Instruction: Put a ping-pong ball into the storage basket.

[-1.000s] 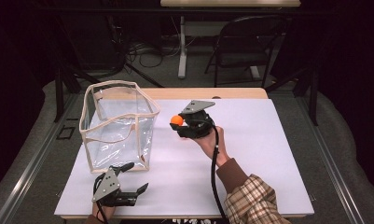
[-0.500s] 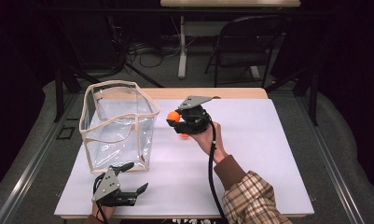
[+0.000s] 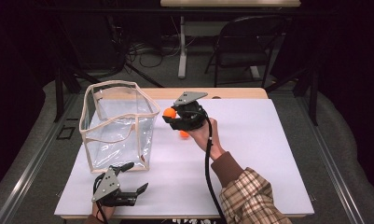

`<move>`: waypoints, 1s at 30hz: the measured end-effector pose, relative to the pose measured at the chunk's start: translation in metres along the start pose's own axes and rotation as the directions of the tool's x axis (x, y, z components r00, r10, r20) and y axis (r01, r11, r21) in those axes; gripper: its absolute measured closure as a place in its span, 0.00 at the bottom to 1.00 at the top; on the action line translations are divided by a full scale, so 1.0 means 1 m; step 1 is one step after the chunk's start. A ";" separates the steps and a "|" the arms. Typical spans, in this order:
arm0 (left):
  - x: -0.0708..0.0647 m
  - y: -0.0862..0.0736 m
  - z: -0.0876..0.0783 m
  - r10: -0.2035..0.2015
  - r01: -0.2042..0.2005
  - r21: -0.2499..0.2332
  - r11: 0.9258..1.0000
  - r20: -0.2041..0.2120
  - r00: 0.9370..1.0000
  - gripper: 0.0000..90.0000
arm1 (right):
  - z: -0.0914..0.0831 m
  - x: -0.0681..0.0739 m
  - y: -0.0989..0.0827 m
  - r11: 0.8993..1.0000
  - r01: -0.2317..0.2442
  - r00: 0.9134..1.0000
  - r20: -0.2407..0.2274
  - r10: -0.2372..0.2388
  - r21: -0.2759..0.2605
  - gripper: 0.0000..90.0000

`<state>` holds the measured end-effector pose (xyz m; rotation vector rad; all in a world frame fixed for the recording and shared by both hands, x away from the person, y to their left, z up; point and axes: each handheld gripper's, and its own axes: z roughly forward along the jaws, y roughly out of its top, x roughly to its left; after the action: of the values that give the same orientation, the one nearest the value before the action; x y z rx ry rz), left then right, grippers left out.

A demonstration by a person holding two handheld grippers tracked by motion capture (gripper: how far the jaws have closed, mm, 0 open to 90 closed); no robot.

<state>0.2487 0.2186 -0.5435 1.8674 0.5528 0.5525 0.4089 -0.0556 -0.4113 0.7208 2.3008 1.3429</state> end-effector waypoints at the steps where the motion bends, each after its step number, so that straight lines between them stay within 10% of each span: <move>1: 0.000 0.000 0.000 -0.001 0.001 0.000 1.000 0.000 1.000 0.18 | 0.000 0.000 0.001 1.000 0.002 1.000 0.000 -0.002 0.000 0.57; 30: 0.000 0.000 0.000 0.001 -0.001 0.003 1.000 0.004 1.000 0.18 | 0.015 0.004 0.027 1.000 0.019 1.000 -0.008 -0.019 -0.005 0.57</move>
<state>0.2489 0.2185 -0.5433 1.8713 0.5501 0.5485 0.4208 -0.0320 -0.3944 0.6911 2.3041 1.3452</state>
